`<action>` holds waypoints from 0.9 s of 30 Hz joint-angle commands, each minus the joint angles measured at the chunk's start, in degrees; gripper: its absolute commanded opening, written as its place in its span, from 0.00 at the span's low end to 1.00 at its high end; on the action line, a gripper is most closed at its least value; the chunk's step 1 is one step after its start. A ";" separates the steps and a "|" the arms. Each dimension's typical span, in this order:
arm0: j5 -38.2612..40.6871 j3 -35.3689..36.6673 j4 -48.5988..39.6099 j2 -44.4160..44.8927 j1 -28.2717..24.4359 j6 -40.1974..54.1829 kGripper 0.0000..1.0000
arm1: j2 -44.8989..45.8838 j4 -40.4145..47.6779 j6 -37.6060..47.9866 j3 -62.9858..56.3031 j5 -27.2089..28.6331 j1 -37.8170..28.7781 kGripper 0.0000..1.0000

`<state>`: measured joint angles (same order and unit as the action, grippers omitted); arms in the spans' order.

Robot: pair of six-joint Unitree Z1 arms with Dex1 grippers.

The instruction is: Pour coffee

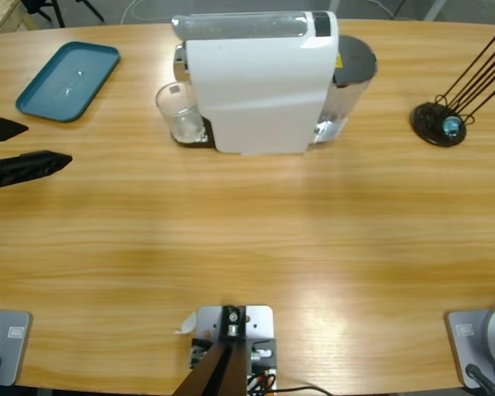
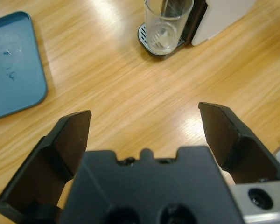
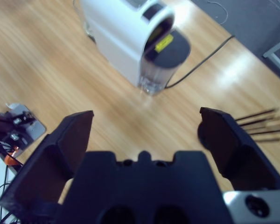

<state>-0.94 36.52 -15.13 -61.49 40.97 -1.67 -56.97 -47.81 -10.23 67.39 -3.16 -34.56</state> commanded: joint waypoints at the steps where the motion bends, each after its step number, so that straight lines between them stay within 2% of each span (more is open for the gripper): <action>1: -0.73 -4.32 4.84 2.09 -0.25 -0.09 0.99 | 15.14 18.22 2.14 -26.08 -3.94 -0.15 1.00; 4: -0.65 -5.60 7.32 1.93 -0.19 -0.07 0.99 | 16.42 25.96 2.14 -32.59 -4.60 -0.15 1.00; 8: -0.68 -6.69 9.80 1.20 -0.25 0.21 0.99 | 13.33 28.82 2.06 -34.52 -7.28 -0.15 1.00; 17: -0.03 -8.73 14.00 1.11 -0.21 1.06 0.99 | 9.11 33.80 2.06 -37.30 -7.38 -0.24 1.00; 27: 0.76 -10.42 16.88 1.46 -0.23 2.90 0.99 | 8.72 36.89 2.60 -39.32 -7.33 -0.24 1.00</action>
<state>-0.94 28.67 0.45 -60.88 40.95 -0.67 -46.57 -12.31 -8.69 30.87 -9.66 -34.57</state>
